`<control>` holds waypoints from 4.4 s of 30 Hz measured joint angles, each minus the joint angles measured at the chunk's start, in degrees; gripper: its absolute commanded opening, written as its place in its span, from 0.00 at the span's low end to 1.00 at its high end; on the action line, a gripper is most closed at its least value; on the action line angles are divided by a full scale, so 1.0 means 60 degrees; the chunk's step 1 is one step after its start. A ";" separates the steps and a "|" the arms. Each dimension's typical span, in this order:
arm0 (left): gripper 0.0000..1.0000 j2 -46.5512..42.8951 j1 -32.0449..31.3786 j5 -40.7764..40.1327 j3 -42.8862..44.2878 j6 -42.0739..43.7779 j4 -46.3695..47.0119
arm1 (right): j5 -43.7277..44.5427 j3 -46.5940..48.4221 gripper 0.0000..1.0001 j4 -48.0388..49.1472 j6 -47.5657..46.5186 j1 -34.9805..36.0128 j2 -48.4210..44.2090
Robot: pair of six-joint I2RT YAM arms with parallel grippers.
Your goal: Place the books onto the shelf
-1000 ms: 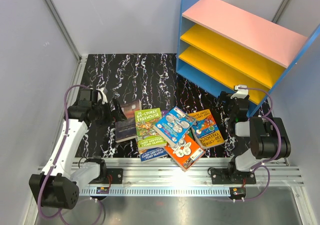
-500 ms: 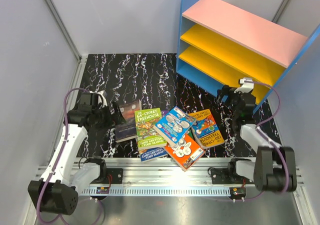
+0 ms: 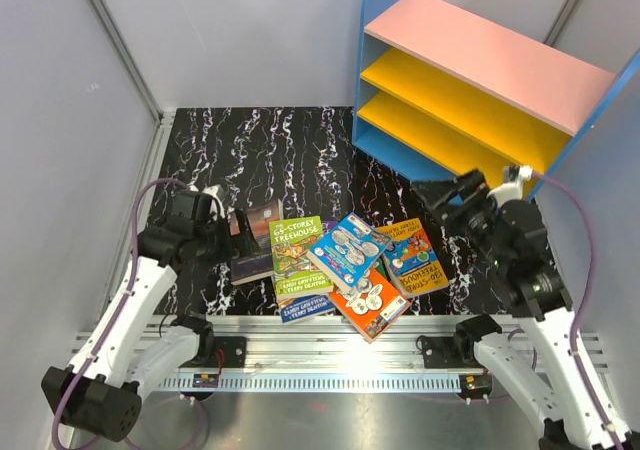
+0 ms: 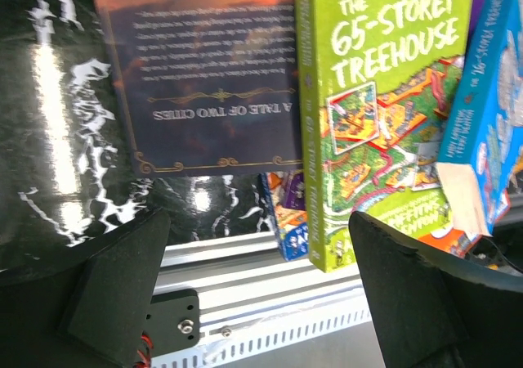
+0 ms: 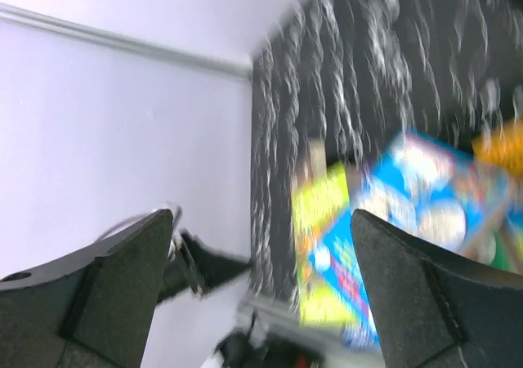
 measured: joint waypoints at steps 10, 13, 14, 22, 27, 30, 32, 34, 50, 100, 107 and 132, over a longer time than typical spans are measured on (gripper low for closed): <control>0.99 0.0780 -0.0714 0.0849 0.1472 -0.0459 0.0488 | -0.2237 -0.3643 0.96 -0.2732 0.3300 0.0004 -0.0554; 0.99 0.1708 -0.1428 0.0729 0.2357 -0.0561 0.0871 | -0.2838 -0.4211 0.96 -0.2124 0.3475 0.0004 0.0073; 0.99 0.1974 -0.1625 0.0656 0.2583 -0.0572 0.0936 | -0.2965 -0.4350 0.96 -0.1909 0.3475 0.0004 0.0364; 0.99 0.3956 -0.2517 0.0565 0.3275 -0.0885 0.1694 | -0.3275 -0.4524 0.95 -0.0102 0.3370 0.0004 0.2025; 0.99 0.4535 -0.2932 0.0557 0.3348 -0.1202 0.2062 | -0.3268 -0.4699 0.95 0.0962 0.3366 0.0007 0.2364; 0.99 0.4743 -0.3115 0.0579 0.3417 -0.1337 0.2313 | -0.3279 -0.4849 0.94 0.1566 0.3370 0.0007 0.2838; 0.99 0.4860 -0.3180 0.0605 0.3468 -0.1399 0.2484 | -0.3282 -0.4903 0.93 0.1949 0.3362 0.0007 0.3260; 0.99 0.4994 -0.3224 0.0659 0.3555 -0.1432 0.2634 | -0.3275 -0.4907 0.93 0.2251 0.3319 0.0015 0.3679; 0.99 0.7242 -0.3934 0.1311 0.4269 -0.1501 0.3672 | -0.3861 -0.4346 0.61 0.5785 0.3457 0.0790 0.7235; 0.00 0.6240 -0.2954 0.7220 0.5337 -0.5657 1.0153 | -0.1439 0.3723 0.98 -0.2809 0.0488 0.0976 0.3198; 0.00 0.7220 -0.2940 0.7122 0.6652 -0.7093 1.1453 | -0.1716 0.3395 1.00 -0.1767 0.1275 0.0976 0.3147; 0.18 0.8360 -0.2809 0.5690 0.8375 -0.8018 1.1489 | -0.0994 0.4972 0.00 -0.2572 0.0936 0.1096 0.2379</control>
